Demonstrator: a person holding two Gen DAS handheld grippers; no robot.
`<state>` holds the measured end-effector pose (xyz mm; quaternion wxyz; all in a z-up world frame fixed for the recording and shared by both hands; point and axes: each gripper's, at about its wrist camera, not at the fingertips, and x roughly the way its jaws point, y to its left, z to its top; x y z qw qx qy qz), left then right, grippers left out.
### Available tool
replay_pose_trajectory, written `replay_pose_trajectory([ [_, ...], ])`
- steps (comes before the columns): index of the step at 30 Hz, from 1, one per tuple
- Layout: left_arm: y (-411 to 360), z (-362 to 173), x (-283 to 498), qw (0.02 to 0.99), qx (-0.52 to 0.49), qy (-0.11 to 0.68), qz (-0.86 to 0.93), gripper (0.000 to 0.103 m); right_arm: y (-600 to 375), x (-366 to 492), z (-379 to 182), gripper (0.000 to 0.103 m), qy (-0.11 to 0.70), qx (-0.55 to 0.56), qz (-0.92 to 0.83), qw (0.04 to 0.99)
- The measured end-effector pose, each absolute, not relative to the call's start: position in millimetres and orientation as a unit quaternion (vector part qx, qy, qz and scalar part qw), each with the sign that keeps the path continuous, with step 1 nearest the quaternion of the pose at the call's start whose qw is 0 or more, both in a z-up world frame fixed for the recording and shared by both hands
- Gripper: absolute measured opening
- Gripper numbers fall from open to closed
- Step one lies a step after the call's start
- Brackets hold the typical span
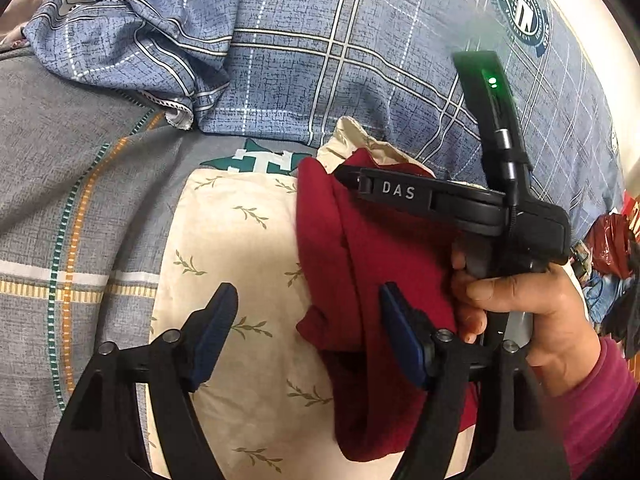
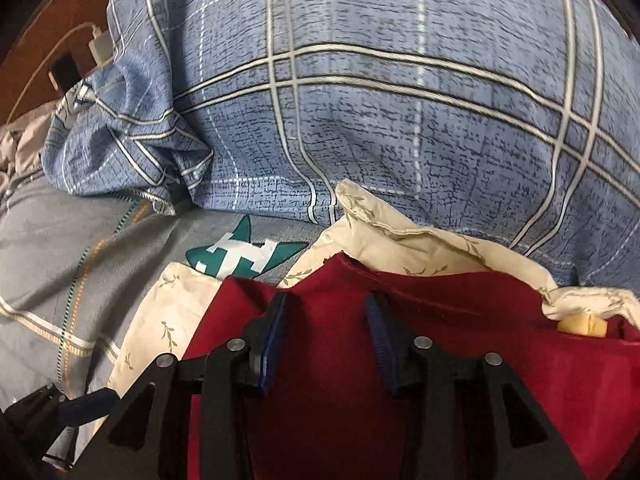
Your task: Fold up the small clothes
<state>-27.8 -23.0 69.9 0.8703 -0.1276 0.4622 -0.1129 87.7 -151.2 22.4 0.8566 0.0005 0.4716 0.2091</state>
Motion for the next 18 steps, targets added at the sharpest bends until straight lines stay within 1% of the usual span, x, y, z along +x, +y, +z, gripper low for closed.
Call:
replay_pose_trajectory([
  [4,-27.8,71.6,-30.1,0.873,-0.114,0.461,-0.112,0.073,-156.5,86.1,20.6,0.043,0.468,0.014,0.214,0.857],
  [7,-27.5,71.9,-30.3,0.873,-0.114,0.461,-0.112,0.073,-165.5,83.9,22.3,0.046,0.465,0.028,0.222,0.857],
  [11,-27.7,71.5,-31.2,0.873,-0.114,0.461,-0.111,0.073,-178.2,77.7,25.0,0.053,0.457,0.039,0.234,0.857],
  [13,-28.0,69.7,-31.4,0.873,-0.112,0.462,-0.111,0.074,-178.2,76.4,25.1,0.058,0.455,0.034,0.236,0.858],
  [14,-28.1,69.1,-31.7,0.873,-0.111,0.462,-0.111,0.075,-170.6,78.4,21.4,0.063,0.455,0.031,0.24,0.857],
  [15,-28.0,68.5,-31.9,0.873,-0.111,0.462,-0.111,0.075,-166.2,78.6,21.6,0.066,0.455,0.027,0.244,0.856],
  [18,-26.3,67.8,-31.3,0.873,-0.113,0.462,-0.111,0.077,-160.6,77.8,22.8,0.067,0.455,0.014,0.244,0.856],
])
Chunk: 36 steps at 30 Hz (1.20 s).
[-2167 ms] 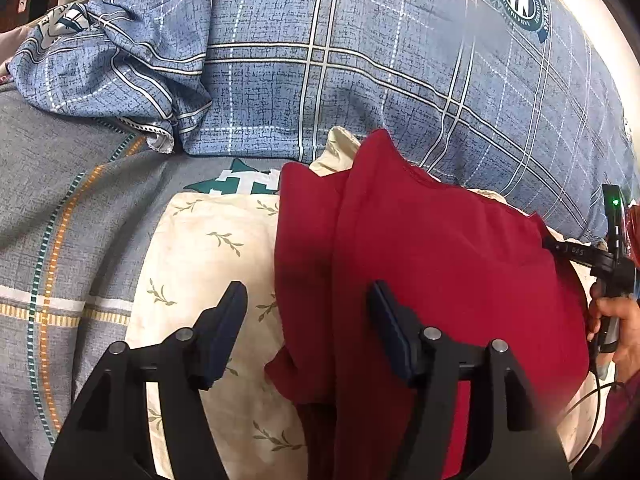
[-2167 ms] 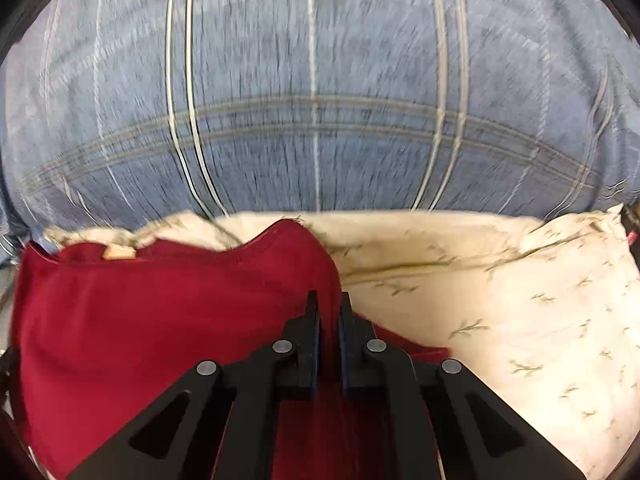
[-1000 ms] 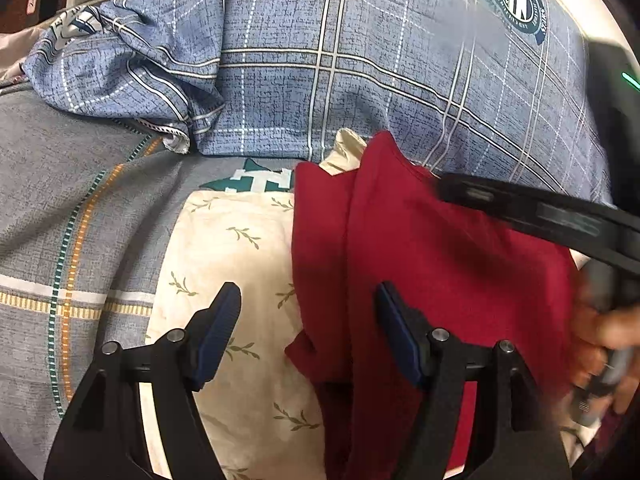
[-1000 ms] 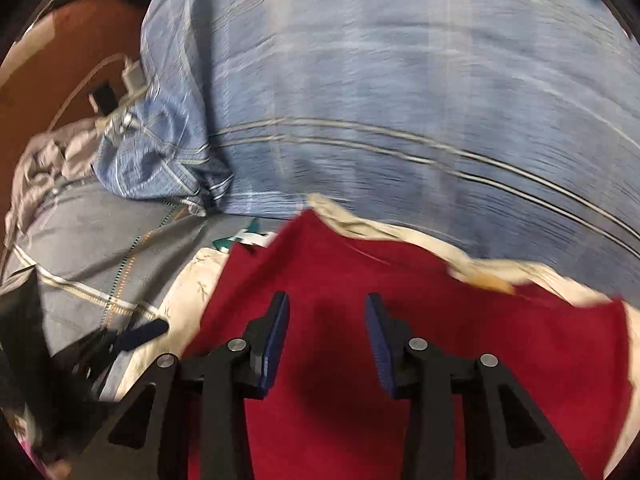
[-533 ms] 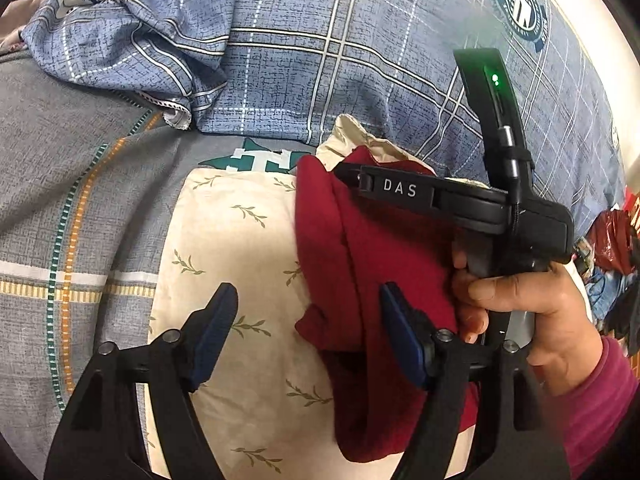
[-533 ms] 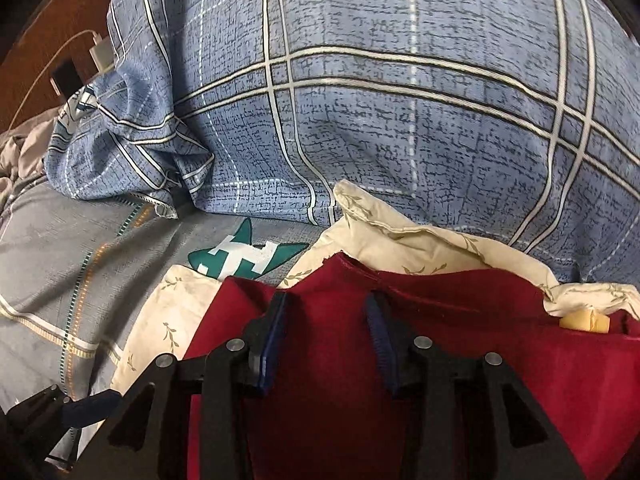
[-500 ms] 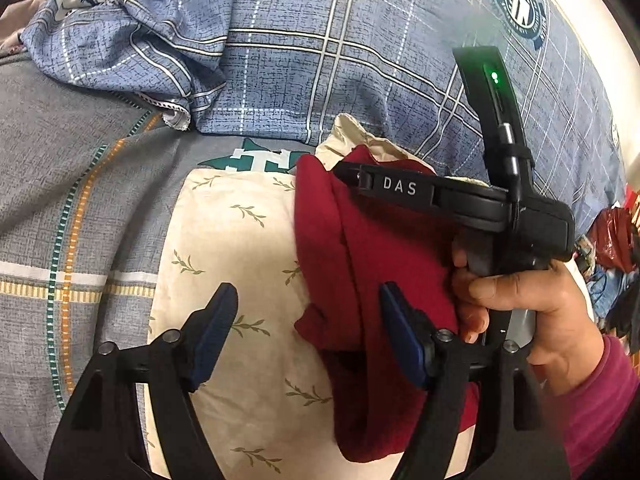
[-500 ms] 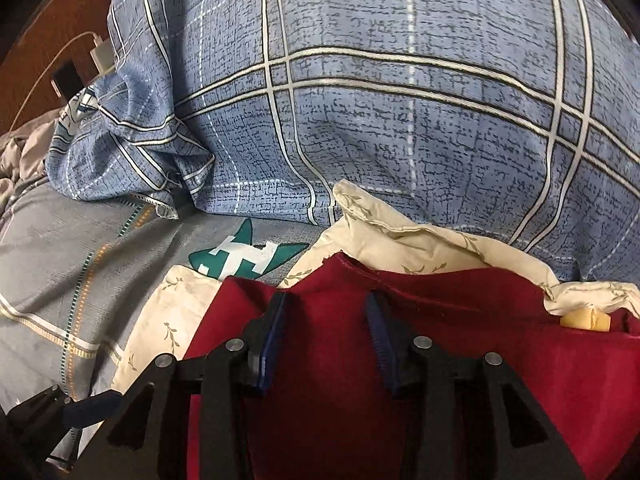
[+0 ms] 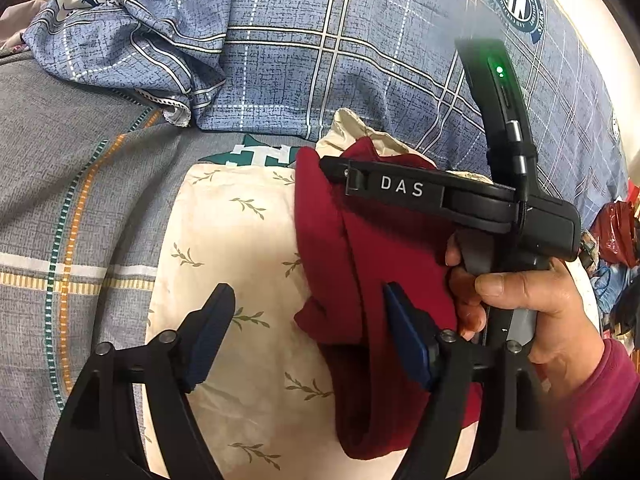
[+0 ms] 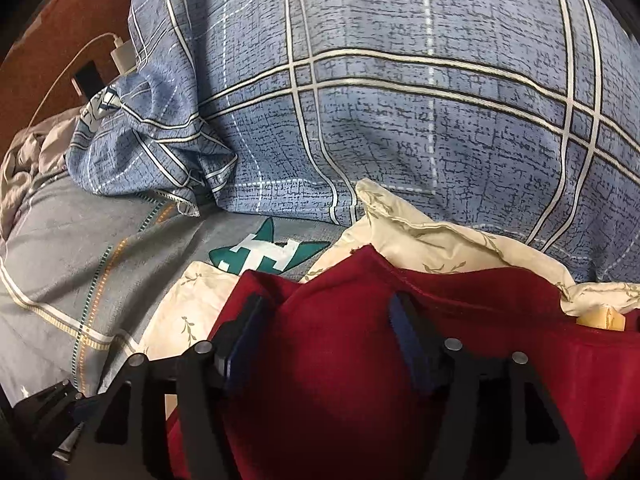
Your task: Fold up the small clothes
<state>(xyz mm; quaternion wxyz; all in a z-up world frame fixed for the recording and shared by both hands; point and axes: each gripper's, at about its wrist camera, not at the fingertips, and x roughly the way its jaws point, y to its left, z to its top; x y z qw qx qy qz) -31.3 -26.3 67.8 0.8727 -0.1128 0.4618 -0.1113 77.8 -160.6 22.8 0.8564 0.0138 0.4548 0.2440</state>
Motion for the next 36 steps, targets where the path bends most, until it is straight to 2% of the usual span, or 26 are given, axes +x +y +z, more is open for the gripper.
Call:
replay_pose_trajectory([
  [7,-24.4,66.0,-29.5,0.871,-0.117,0.465,-0.109,0.081,-161.5,83.5,19.0,0.074,0.456,0.04,0.263,0.849],
  [9,-26.0,65.4,-28.6,0.87,-0.116,0.467,-0.11,0.082,-159.5,84.6,19.4,0.081,0.459,0.038,0.266,0.846],
  [13,-26.2,63.4,-26.2,0.864,-0.125,0.474,-0.119,0.082,-149.6,88.1,33.9,0.083,0.504,0.004,0.252,0.826],
  [19,-20.1,59.9,-27.2,0.836,-0.187,0.492,-0.157,0.083,-138.7,83.5,49.9,0.088,0.55,0.026,0.223,0.805],
  [25,-27.9,55.6,-24.9,0.842,-0.167,0.492,-0.145,0.084,-104.3,75.9,34.8,0.092,0.552,-0.089,0.185,0.808],
  [26,-28.2,55.2,-24.2,0.843,-0.167,0.491,-0.144,0.084,-101.7,74.7,31.9,0.09,0.548,-0.103,0.182,0.81],
  [28,-29.4,54.4,-22.0,0.844,-0.167,0.49,-0.142,0.084,-101.9,70.9,31.0,0.08,0.533,-0.118,0.184,0.817],
  [30,-29.4,53.5,-20.4,0.844,-0.17,0.488,-0.14,0.084,-109.8,67.9,36.2,0.048,0.518,-0.113,0.185,0.827],
  [31,-29.8,53.1,-18.9,0.846,-0.171,0.486,-0.139,0.084,-117.2,66.7,41.4,0.037,0.512,-0.098,0.195,0.831],
  [32,-30.1,52.9,-17.9,0.847,-0.173,0.484,-0.136,0.084,-125.3,66.5,46.5,0.019,0.511,-0.077,0.209,0.83],
  [36,-33.4,51.9,-13.0,0.855,-0.173,0.471,-0.131,0.084,-151.8,61.9,64.1,0.016,0.505,-0.023,0.235,0.83],
])
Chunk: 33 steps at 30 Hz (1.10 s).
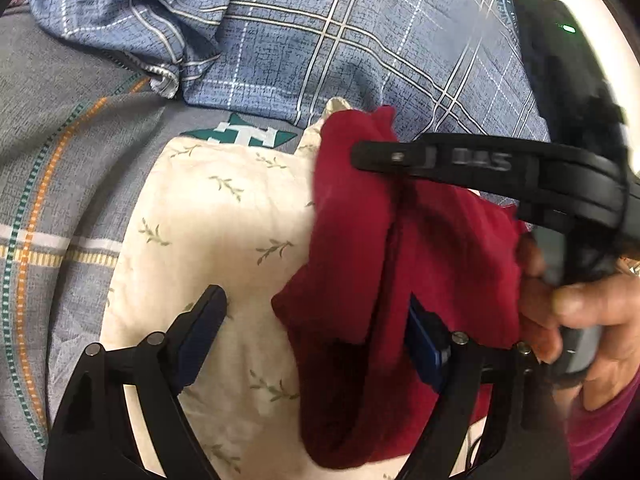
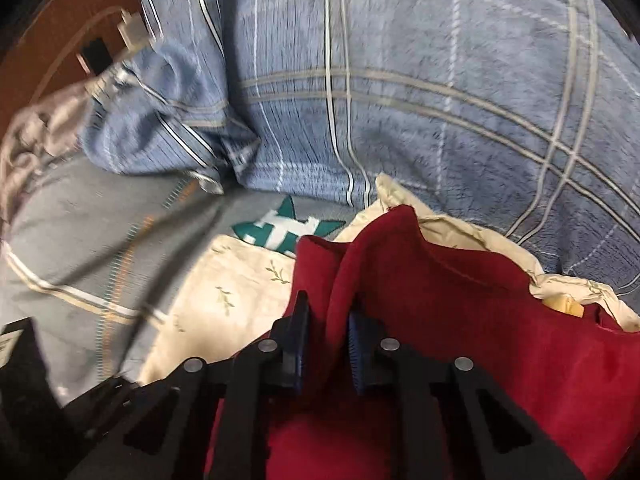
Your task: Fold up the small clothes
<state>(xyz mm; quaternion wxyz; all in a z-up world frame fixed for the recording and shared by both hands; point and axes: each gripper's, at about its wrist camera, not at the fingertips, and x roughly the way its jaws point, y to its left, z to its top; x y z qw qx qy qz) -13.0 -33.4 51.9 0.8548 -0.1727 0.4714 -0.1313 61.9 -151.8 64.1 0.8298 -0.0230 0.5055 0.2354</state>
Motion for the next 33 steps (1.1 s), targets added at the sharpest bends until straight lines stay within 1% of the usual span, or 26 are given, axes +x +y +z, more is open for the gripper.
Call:
replay_pose_trajectory([
  [4,-40.0,54.4,-12.1,0.863,-0.176,0.451,-0.147,0.084,-163.5,57.2,74.2,0.015,0.5,-0.015,0.242,0.831],
  [5,-41.5,55.6,-12.3,0.864,-0.175,0.447,-0.153,0.078,-165.5,57.3,75.3,0.015,0.501,-0.013,0.242,0.831],
  [6,-42.1,57.6,-14.2,0.864,-0.173,0.445,-0.158,0.061,-164.9,59.6,77.0,0.015,0.503,-0.011,0.242,0.83],
  [7,-45.8,59.8,-14.6,0.865,-0.164,0.445,-0.166,0.054,-164.0,59.6,77.2,0.015,0.504,-0.008,0.243,0.829],
  [9,-49.9,65.0,-20.2,0.873,-0.143,0.437,-0.162,0.05,-163.5,60.5,76.5,0.016,0.505,-0.004,0.244,0.828],
  [10,-51.4,66.7,-21.5,0.876,-0.135,0.434,-0.162,0.049,-165.8,61.2,77.4,0.02,0.507,0.003,0.245,0.827],
  [11,-52.0,67.6,-21.8,0.877,-0.132,0.433,-0.162,0.048,-169.8,61.9,78.9,0.026,0.51,0.016,0.245,0.825],
  [12,-51.4,67.8,-20.9,0.876,-0.134,0.434,-0.163,0.047,-170.8,63.9,76.9,0.043,0.515,0.031,0.241,0.822],
  [13,-50.5,68.2,-20.6,0.875,-0.137,0.434,-0.164,0.046,-172.2,65.7,75.9,0.054,0.522,0.046,0.238,0.818],
  [14,-49.7,68.8,-20.4,0.875,-0.138,0.434,-0.164,0.045,-172.7,66.6,75.5,0.076,0.526,0.055,0.235,0.815],
  [15,-49.0,69.7,-21.2,0.875,-0.138,0.433,-0.165,0.044,-173.1,66.3,75.9,0.082,0.528,0.062,0.233,0.814],
  [19,-48.5,75.3,-26.1,0.876,-0.139,0.427,-0.172,0.044,-160.0,65.3,79.7,0.081,0.524,0.061,0.244,0.814],
  [23,-49.2,79.1,-30.6,0.877,-0.136,0.426,-0.175,0.044,-128.9,65.9,72.8,0.082,0.54,-0.013,0.243,0.806],
  [25,-49.2,79.1,-31.0,0.877,-0.134,0.428,-0.173,0.044,-117.1,66.1,64.1,0.077,0.544,-0.051,0.237,0.803],
  [27,-49.5,78.7,-30.7,0.876,-0.132,0.431,-0.172,0.044,-115.3,67.4,54.5,0.059,0.549,-0.068,0.226,0.802],
  [30,-51.8,78.2,-29.6,0.875,-0.128,0.435,-0.169,0.044,-124.1,67.3,47.7,0.051,0.549,-0.066,0.226,0.802],
  [32,-52.7,77.4,-29.0,0.875,-0.125,0.437,-0.167,0.045,-130.9,66.1,47.9,0.047,0.548,-0.06,0.23,0.802],
  [33,-53.1,75.8,-27.6,0.875,-0.124,0.437,-0.165,0.048,-133.2,66.1,48.2,0.046,0.548,-0.056,0.232,0.802],
])
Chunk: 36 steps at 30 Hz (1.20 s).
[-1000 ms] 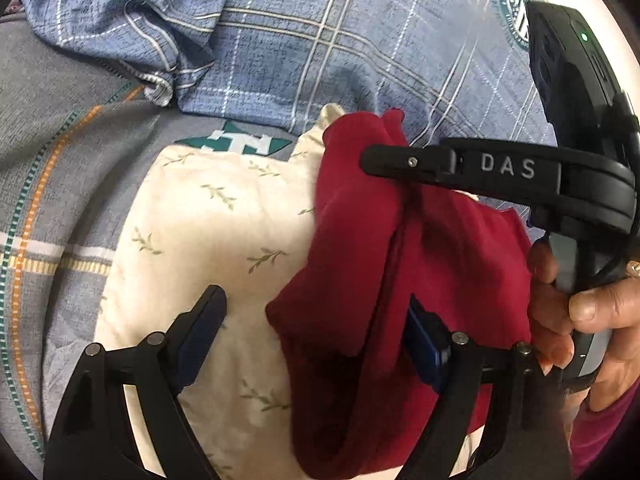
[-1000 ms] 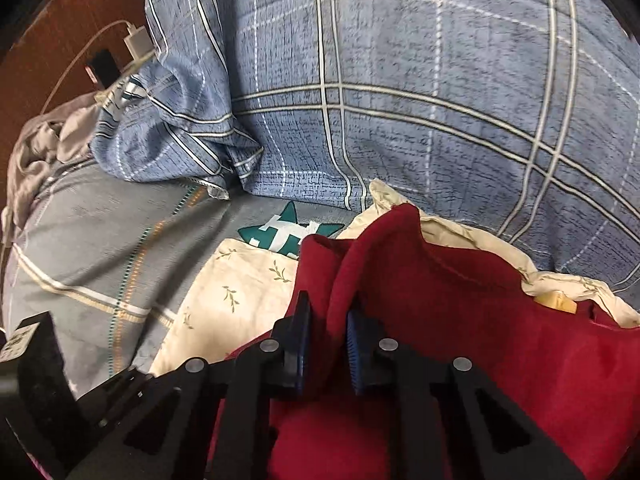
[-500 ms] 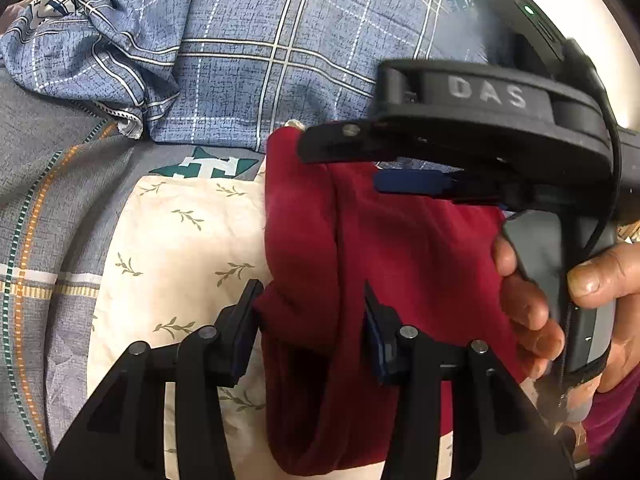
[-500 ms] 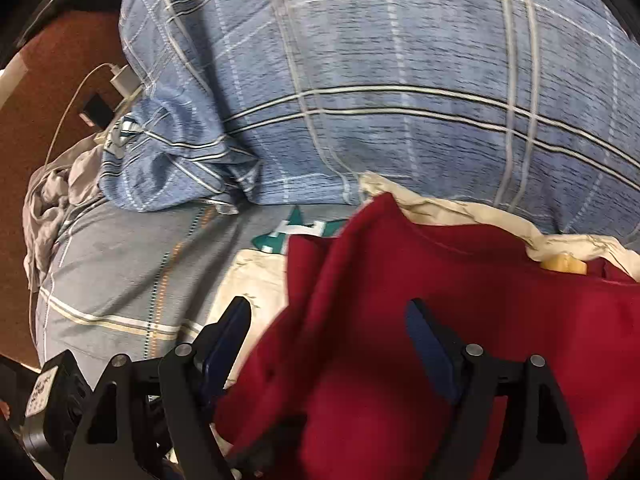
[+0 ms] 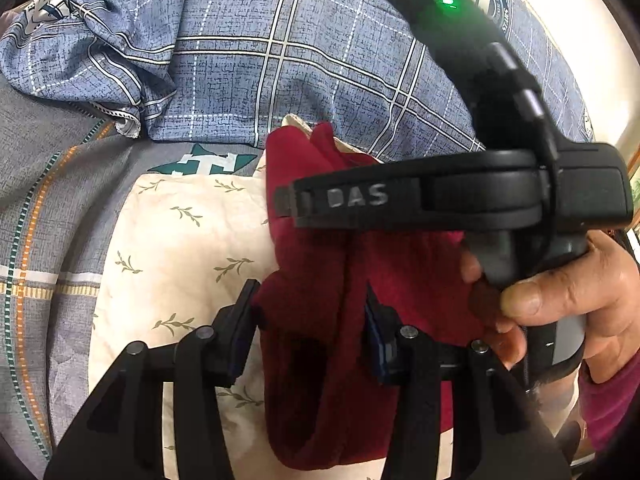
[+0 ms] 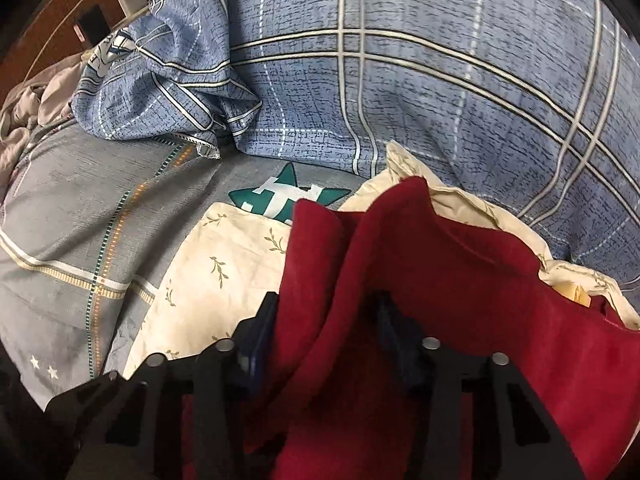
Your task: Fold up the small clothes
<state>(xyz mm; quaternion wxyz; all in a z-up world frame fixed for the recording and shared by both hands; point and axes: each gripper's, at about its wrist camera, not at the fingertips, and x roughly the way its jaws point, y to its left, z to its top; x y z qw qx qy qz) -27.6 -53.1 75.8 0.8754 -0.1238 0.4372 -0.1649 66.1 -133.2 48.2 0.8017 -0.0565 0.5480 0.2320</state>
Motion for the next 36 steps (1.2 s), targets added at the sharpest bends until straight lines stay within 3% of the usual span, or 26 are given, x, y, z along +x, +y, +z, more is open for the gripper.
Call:
replay_pose_trajectory([
  [6,-48.6,70.1,-29.7,0.87,-0.129,0.451,-0.154,0.074,-147.1,71.3,46.3,0.047,0.551,-0.028,0.241,0.798],
  [12,-43.3,61.9,-27.9,0.865,-0.143,0.459,-0.142,0.077,-148.8,71.8,46.9,0.046,0.552,-0.02,0.236,0.799],
  [15,-45.5,61.5,-28.1,0.869,-0.14,0.454,-0.14,0.077,-148.8,69.5,50.6,0.035,0.547,-0.018,0.236,0.803],
  [18,-45.2,60.0,-26.8,0.869,-0.142,0.452,-0.14,0.077,-150.0,66.3,53.1,0.03,0.542,-0.015,0.243,0.805],
  [26,-45.2,61.7,-29.7,0.871,-0.136,0.451,-0.14,0.077,-157.7,66.8,52.9,0.029,0.544,0.012,0.246,0.802],
  [36,-47.3,62.8,-29.2,0.872,-0.132,0.452,-0.135,0.077,-165.6,55.7,61.1,0.017,0.534,0.037,0.257,0.804],
])
